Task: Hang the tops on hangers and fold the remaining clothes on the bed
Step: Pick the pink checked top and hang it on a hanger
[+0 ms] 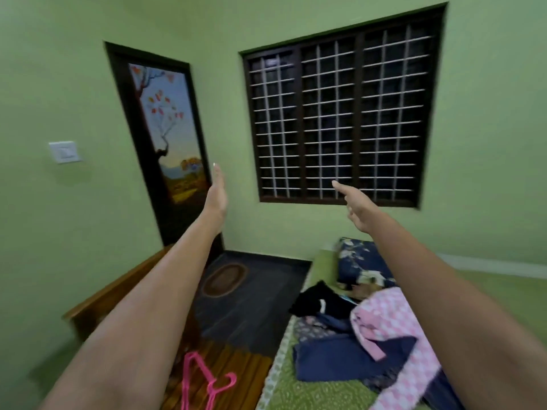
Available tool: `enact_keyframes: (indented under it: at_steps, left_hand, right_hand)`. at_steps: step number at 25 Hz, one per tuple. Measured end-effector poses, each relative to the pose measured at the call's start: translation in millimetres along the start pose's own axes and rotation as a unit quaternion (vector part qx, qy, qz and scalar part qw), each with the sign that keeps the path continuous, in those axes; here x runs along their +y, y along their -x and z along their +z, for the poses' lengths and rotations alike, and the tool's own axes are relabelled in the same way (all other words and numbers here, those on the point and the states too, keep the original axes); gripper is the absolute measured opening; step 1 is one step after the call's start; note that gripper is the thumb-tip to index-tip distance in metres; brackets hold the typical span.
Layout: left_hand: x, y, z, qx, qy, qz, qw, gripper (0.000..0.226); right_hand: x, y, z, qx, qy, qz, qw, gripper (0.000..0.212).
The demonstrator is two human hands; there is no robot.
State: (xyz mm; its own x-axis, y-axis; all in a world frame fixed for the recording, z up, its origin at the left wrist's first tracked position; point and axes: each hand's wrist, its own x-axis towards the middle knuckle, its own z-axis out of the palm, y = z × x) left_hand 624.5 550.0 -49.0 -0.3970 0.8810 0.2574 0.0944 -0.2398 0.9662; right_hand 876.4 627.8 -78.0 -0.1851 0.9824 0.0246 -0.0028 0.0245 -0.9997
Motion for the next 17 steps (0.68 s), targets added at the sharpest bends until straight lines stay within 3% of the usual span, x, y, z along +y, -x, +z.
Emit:
enact_keyframes:
  at_steps: [4, 8, 17]
  left_hand:
    - [-25, -34, 56, -0.109, -0.019, -0.021, 0.994, 0.077]
    - [-32, -50, 93, -0.194, -0.015, -0.018, 0.981, 0.080]
    - [-84, -111, 147, -0.199, -0.007, -0.055, 0.978, 0.079]
  right_hand:
    - [7, 14, -51, 0.114, 0.023, 0.016, 0.993, 0.069]
    - [4, 15, -82, 0.182, 0.037, 0.019, 0.982, 0.068]
    - [29, -47, -125, 0.202, 0.084, 0.042, 0.975, 0.069]
